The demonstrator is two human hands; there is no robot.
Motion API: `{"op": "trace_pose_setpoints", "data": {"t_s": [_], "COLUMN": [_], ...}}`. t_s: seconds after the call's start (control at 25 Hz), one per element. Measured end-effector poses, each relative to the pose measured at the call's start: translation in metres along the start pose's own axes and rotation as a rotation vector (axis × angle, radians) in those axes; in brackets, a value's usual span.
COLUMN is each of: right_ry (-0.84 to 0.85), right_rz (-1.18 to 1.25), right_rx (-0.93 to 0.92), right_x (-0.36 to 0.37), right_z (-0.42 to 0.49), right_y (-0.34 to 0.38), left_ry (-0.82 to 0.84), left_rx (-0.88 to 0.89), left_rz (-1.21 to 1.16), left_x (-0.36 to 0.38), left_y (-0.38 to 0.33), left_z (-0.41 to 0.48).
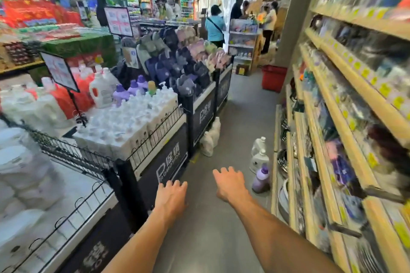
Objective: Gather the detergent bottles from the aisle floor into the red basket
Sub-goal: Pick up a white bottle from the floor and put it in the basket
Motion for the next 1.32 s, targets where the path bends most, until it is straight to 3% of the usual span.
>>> {"op": "trace_pose_setpoints", "data": {"t_s": [0.32, 0.6, 0.8, 0.92, 1.08, 1.32], "right_ry": [0.061, -0.005, 0.024, 0.011, 0.079, 0.112], "right_rz": [0.020, 0.070, 0.150, 0.179, 0.240, 0.247], "right_rx": [0.215, 0.427, 0.573, 0.587, 0.599, 0.504], "right_x": [-0.002, -0.052, -0.049, -0.055, -0.045, -0.043], "right_z": [0.096, 0.194, 0.244, 0.284, 0.346, 0.452], "right_y": [-0.107, -0.208, -0.296, -0.344, -0.398, -0.424], "left_ry": [0.033, -0.025, -0.038, -0.064, 0.058, 0.124], "left_rx": [0.149, 0.246, 0.341, 0.381, 0.354, 0.276], "left_rz": [0.040, 0.095, 0.127, 0.114, 0.128, 0.119], "left_x": [-0.015, -0.058, -0.086, -0.104, -0.088, -0.065], "left_y": [-0.025, -0.011, -0.063, -0.096, -0.114, -0.090], "left_z": [0.156, 0.328, 0.437, 0.497, 0.566, 0.650]}}
Point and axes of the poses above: each hand's wrist, its own z-axis towards the middle knuckle, its own x-axis out of the palm, y = z × x, the point moved 9 cm from there along z, towards the middle knuckle, and after that the axes turned 11 degrees about z, right-handed, at the moved point
